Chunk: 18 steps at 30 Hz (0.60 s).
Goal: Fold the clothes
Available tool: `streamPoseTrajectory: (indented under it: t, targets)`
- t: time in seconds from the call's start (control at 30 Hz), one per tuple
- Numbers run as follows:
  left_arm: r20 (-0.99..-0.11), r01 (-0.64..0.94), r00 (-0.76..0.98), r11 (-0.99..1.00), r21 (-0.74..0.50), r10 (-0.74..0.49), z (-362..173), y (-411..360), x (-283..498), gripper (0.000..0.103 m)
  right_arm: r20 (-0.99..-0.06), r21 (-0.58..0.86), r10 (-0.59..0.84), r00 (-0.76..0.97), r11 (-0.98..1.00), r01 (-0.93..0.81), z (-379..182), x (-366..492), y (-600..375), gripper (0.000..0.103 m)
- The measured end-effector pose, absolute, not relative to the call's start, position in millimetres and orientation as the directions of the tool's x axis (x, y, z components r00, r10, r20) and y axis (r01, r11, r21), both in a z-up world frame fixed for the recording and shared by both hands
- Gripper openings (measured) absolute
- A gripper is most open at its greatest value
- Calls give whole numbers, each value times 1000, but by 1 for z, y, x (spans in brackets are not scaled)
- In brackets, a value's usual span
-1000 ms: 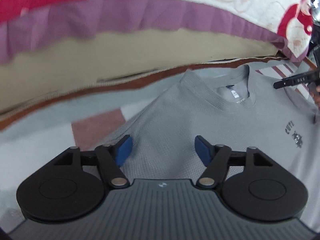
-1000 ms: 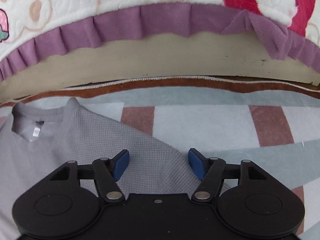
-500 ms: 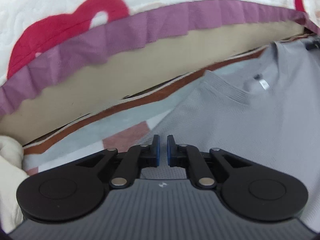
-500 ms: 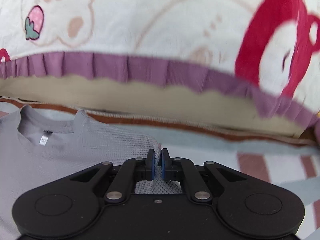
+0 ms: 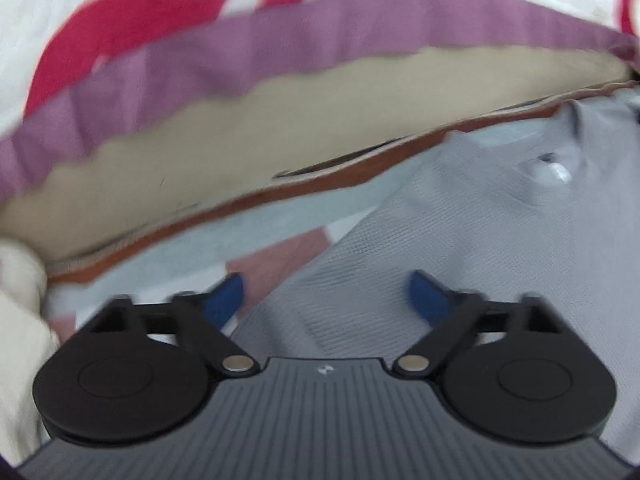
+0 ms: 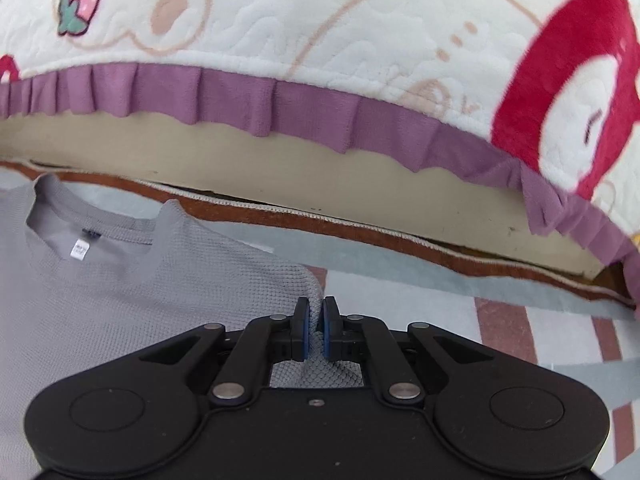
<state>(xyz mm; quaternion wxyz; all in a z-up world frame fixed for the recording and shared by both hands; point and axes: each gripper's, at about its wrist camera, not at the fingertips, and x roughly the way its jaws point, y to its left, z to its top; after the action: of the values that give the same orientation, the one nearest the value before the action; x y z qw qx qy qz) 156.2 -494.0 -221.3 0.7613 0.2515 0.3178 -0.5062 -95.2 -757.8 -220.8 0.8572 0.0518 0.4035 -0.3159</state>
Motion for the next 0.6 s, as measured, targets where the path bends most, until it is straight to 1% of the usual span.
streamPoseTrajectory:
  t: [0.03, 0.07, 0.1, 0.13, 0.17, 0.27, 0.37, 0.43, 0.5, 0.53, 0.57, 0.6]
  targets:
    - [-750, 925, 243, 379, -11, -615, -223, -493, 165, 90, -721, -163, -499, 481, 797, 582, -218, -96, -759, 7]
    - [-740, 920, 242, 392, -32, -628, -221, -490, 169, 58, -717, -164, -501, 484, 797, 582, -216, -96, -759, 7]
    - [-724, 922, 282, 387, 23, -629, -217, -489, 167, 28, -713, -167, -506, 485, 795, 583, -214, -96, -759, 7]
    - [-719, 927, 304, 368, 72, -625, -213, -489, 163, 5, -709, -170, -510, 486, 793, 584, -213, -96, -759, 7]
    - [-696, 925, 331, 365, 107, -637, -207, -488, 158, 5, -705, -173, -515, 487, 792, 586, -211, -96, -758, 7]
    - [-591, 911, 408, 357, 208, -696, -184, -485, 141, 4, -683, -201, -550, 481, 775, 600, -207, -91, -754, 7]
    - [-510, 883, 470, 379, 279, -720, -168, -493, 136, 4, -645, -235, -601, 472, 743, 626, -199, -81, -750, 7]
    - [-503, 873, 487, 414, 258, -714, -165, -501, 144, 5, -617, -244, -635, 465, 716, 654, -192, -77, -749, 7]
    - [-564, 876, 472, 430, 216, -678, -175, -512, 153, 6, -610, -285, -670, 424, 684, 671, -198, -71, -752, 8]
    - [-606, 880, 461, 420, 220, -648, -185, -519, 157, 10, -608, -310, -687, 398, 667, 677, -202, -68, -754, 24]
    - [-638, 880, 463, 405, 248, -615, -195, -524, 158, 15, -622, -342, -695, 361, 656, 673, -207, -67, -754, 36]
    - [-648, 871, 481, 404, 279, -590, -203, -524, 156, 17, -646, -378, -695, 315, 650, 659, -215, -67, -753, 42]
